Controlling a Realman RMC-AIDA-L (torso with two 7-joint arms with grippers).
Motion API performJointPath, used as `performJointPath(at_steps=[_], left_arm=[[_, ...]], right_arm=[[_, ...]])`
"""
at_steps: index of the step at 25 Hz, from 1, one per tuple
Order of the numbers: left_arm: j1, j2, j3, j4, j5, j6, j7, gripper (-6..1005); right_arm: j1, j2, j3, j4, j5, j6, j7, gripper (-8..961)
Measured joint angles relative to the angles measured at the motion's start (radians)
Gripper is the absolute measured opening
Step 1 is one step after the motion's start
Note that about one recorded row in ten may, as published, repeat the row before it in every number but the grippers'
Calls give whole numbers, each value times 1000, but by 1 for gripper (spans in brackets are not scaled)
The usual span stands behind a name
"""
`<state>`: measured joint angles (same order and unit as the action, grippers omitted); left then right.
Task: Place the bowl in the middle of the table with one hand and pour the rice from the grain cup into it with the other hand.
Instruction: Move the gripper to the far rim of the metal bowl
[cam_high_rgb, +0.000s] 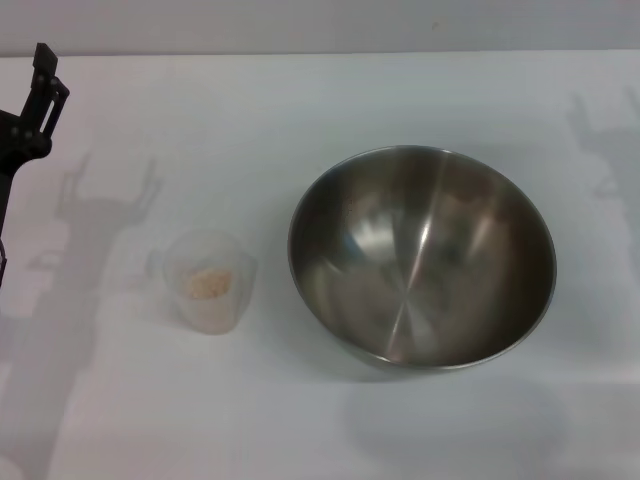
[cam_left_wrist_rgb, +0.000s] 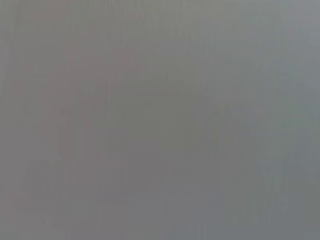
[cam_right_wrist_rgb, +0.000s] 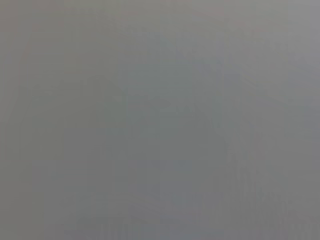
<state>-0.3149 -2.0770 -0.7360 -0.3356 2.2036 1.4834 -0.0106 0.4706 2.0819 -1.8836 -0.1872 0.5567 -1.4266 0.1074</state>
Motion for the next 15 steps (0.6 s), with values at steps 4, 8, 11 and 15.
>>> performJointPath(at_steps=[4, 8, 11, 15], left_arm=[[-2, 0, -1, 0, -1, 0, 0, 862], [-3, -1, 0, 2, -2, -6, 0, 862], [-5, -1, 1, 2, -3, -9, 0, 862], [-5, -2, 1, 1, -3, -10, 0, 862]], right_arm=[[-1, -1, 0, -4, -8, 0, -84, 736], [1, -1, 0, -20, -16, 30, -150, 736], [-2, -3, 0, -70, -17, 130, -150, 736], [-38, -5, 0, -267, -45, 402, -136, 735]])
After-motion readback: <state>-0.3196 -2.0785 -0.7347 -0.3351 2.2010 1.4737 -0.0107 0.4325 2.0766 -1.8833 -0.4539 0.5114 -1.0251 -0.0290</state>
